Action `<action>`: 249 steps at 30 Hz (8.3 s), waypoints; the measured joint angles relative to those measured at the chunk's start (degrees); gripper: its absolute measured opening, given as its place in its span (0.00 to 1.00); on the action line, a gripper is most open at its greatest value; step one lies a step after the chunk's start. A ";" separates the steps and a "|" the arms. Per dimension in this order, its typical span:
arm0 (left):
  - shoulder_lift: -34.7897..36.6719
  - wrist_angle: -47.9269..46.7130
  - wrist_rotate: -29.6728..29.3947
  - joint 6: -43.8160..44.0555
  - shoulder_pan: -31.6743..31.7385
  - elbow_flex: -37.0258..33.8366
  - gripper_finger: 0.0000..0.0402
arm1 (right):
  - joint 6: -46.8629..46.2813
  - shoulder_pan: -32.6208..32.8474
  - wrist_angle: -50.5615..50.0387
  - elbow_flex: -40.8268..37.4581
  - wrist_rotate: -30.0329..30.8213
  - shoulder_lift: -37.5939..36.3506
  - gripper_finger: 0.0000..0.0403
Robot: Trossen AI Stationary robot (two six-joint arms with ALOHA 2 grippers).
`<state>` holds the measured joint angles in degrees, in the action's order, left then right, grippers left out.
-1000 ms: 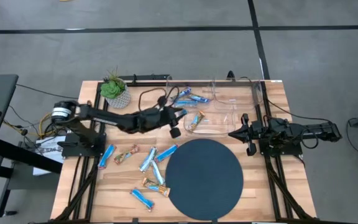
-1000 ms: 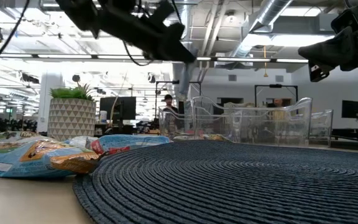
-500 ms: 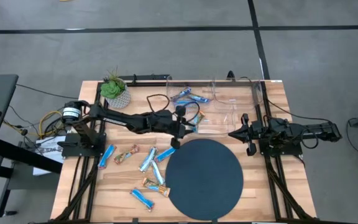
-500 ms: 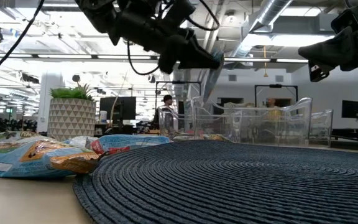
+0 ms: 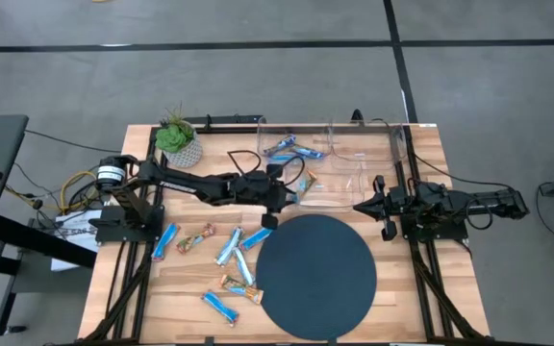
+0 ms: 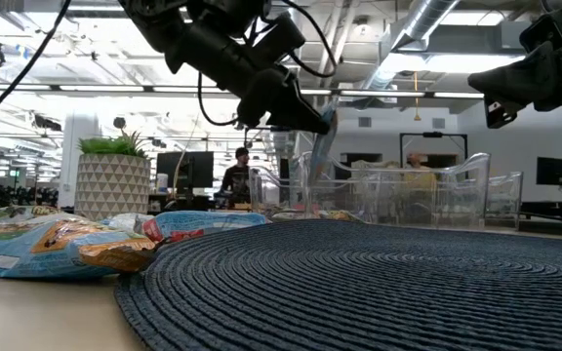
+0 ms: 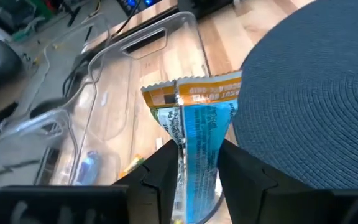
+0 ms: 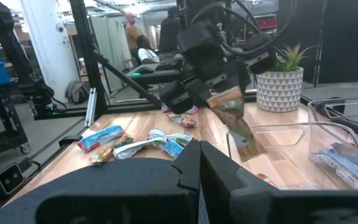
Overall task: Pick and place Granola Bars by type
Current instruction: Put the yellow granola bar into the bottom transparent bin
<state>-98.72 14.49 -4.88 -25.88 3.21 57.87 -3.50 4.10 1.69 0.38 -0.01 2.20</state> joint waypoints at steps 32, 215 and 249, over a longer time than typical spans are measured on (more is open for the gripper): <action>9.45 -30.10 -13.56 30.45 -18.14 0.02 0.49 | -0.01 0.00 0.00 0.00 0.00 0.00 0.00; -3.99 -71.25 -0.90 102.23 -29.15 17.27 0.43 | -0.01 0.00 -0.14 -0.02 0.00 0.06 0.00; -10.21 -59.98 4.07 94.67 -30.25 13.16 0.19 | -0.01 0.00 -1.03 0.00 0.00 0.81 0.00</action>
<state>-108.92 -45.49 -0.80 68.79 -27.05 71.02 -3.50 4.10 0.67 0.38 -0.01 3.01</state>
